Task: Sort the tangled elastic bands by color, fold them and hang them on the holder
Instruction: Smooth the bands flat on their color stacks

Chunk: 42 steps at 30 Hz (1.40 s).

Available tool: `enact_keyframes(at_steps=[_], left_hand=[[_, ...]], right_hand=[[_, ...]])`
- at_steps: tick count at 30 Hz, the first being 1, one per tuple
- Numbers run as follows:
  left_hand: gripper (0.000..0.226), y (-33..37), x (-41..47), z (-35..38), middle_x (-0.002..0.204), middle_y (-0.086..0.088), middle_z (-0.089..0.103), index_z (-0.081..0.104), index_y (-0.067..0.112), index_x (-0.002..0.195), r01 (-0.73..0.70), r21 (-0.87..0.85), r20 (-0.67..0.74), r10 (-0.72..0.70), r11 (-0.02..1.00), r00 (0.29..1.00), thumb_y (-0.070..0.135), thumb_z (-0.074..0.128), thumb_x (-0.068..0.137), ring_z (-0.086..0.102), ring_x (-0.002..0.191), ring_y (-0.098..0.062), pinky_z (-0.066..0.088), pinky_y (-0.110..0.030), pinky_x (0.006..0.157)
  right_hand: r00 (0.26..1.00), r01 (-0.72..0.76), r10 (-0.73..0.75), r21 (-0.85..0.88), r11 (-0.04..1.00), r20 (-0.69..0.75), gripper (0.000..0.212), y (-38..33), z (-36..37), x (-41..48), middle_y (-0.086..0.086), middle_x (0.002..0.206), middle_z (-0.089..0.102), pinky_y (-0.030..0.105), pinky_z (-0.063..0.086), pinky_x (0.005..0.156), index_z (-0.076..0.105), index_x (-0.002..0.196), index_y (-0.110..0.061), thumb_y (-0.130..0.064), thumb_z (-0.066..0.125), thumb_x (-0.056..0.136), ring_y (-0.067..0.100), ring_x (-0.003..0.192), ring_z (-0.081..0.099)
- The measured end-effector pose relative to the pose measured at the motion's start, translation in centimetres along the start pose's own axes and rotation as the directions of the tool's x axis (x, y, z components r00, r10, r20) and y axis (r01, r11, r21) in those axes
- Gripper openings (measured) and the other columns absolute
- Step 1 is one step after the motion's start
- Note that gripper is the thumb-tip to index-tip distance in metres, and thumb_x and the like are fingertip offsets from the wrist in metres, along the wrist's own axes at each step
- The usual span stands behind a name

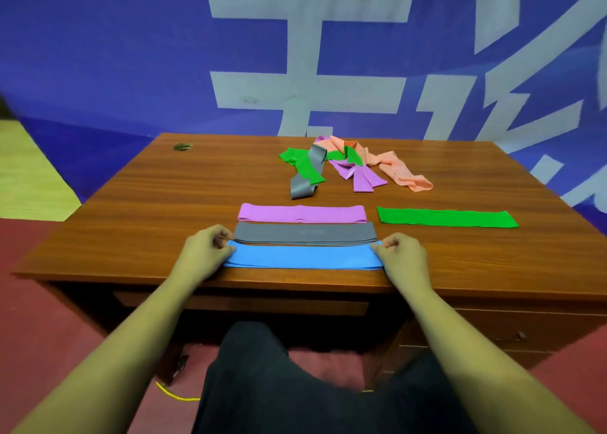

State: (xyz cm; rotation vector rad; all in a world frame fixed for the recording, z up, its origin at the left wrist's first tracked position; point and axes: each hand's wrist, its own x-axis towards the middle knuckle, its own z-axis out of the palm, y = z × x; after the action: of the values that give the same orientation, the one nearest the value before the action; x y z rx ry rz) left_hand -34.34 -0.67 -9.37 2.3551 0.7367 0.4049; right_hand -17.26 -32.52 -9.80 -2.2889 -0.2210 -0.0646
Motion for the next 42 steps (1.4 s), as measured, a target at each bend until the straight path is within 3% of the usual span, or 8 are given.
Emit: enact_keyframes(at_steps=[5,11,17,20,23,30,37,42], left_hand=[[0.018,-0.3,-0.5,0.9,0.08,0.0,0.063,0.067,0.021,0.094,-0.027,-0.014,-0.074,0.026,1.0,0.997,0.009,0.07,0.082,0.054,0.065,-0.011,0.038,-0.022,0.062],[0.017,-1.2,-1.3,1.7,0.094,-0.003,0.048,0.067,0.021,0.098,-0.09,0.047,-0.119,0.095,0.995,0.988,0.012,0.07,0.084,0.058,0.082,-0.018,0.042,-0.028,0.083],[0.008,-0.3,0.5,0.4,0.085,-0.001,0.051,0.064,0.019,0.084,-0.099,0.067,-0.124,0.106,0.993,0.987,0.012,0.064,0.083,0.052,0.083,-0.017,0.037,-0.028,0.078],[0.005,1.5,3.1,0.3,0.086,-0.004,0.055,0.064,0.017,0.083,-0.126,0.075,-0.116,0.135,0.989,0.984,0.012,0.062,0.084,0.05,0.083,-0.018,0.033,-0.027,0.074],[0.006,3.6,6.1,0.7,0.087,-0.004,0.058,0.066,0.015,0.084,-0.139,0.072,-0.086,0.145,0.988,0.986,0.013,0.061,0.083,0.052,0.082,-0.019,0.033,-0.026,0.072],[0.01,6.2,12.5,2.6,0.086,-0.003,0.06,0.066,0.016,0.087,-0.109,0.068,0.054,0.106,0.992,0.993,0.011,0.062,0.081,0.058,0.09,-0.026,0.036,-0.025,0.072],[0.044,6.2,16.9,5.6,0.124,-0.014,0.057,0.06,0.017,0.131,-0.154,0.039,0.208,0.142,0.987,0.968,0.022,0.066,0.088,0.057,0.116,-0.028,0.039,-0.027,0.099],[0.037,5.5,18.5,8.5,0.128,-0.003,0.048,0.063,0.039,0.126,-0.165,0.144,0.256,0.124,0.976,0.959,0.04,0.063,0.089,0.039,0.124,-0.03,0.029,-0.037,0.106]], right_hand=[[1.0,0.0,-0.002,-0.114,0.993,-0.018,0.016,0.1,0.7,-0.6,-0.001,0.084,0.069,0.035,0.052,0.071,0.064,0.084,-0.021,-0.036,0.067,0.087,0.025,0.085,0.063],[0.988,0.104,-0.125,-0.22,0.97,-0.085,0.026,0.6,1.8,-1.8,0.0,0.1,0.061,0.038,0.053,0.073,0.057,0.111,-0.022,-0.033,0.065,0.089,0.024,0.09,0.063],[0.972,0.187,-0.207,-0.167,0.968,-0.108,0.023,-1.2,0.6,0.4,0.008,0.109,0.056,0.037,0.048,0.088,0.062,0.109,-0.012,-0.022,0.062,0.087,0.025,0.103,0.056],[0.973,0.227,-0.231,-0.145,0.963,-0.012,0.025,-4.1,0.9,2.7,0.008,0.114,0.054,0.03,0.042,0.081,0.062,0.111,-0.01,-0.022,0.059,0.089,0.024,0.099,0.057],[0.962,0.271,-0.26,-0.154,0.95,0.085,0.029,-6.7,2.7,4.7,0.01,0.119,0.054,0.028,0.041,0.081,0.061,0.115,-0.008,-0.024,0.058,0.091,0.023,0.1,0.057],[0.93,0.311,-0.255,-0.193,0.931,0.266,0.035,-10.8,7.7,8.9,0.014,0.122,0.054,0.044,0.05,0.092,0.059,0.12,-0.008,-0.022,0.055,0.088,0.03,0.107,0.057],[0.877,0.381,-0.289,-0.19,0.905,0.384,0.044,-11.2,11.8,12.0,0.018,0.124,0.059,0.041,0.046,0.097,0.059,0.127,-0.011,-0.022,0.058,0.084,0.037,0.114,0.055],[0.906,0.346,-0.297,-0.124,0.93,0.3,0.03,-10.3,13.8,13.3,0.01,0.113,0.067,0.039,0.049,0.091,0.065,0.116,-0.011,-0.019,0.064,0.088,0.028,0.105,0.06]])
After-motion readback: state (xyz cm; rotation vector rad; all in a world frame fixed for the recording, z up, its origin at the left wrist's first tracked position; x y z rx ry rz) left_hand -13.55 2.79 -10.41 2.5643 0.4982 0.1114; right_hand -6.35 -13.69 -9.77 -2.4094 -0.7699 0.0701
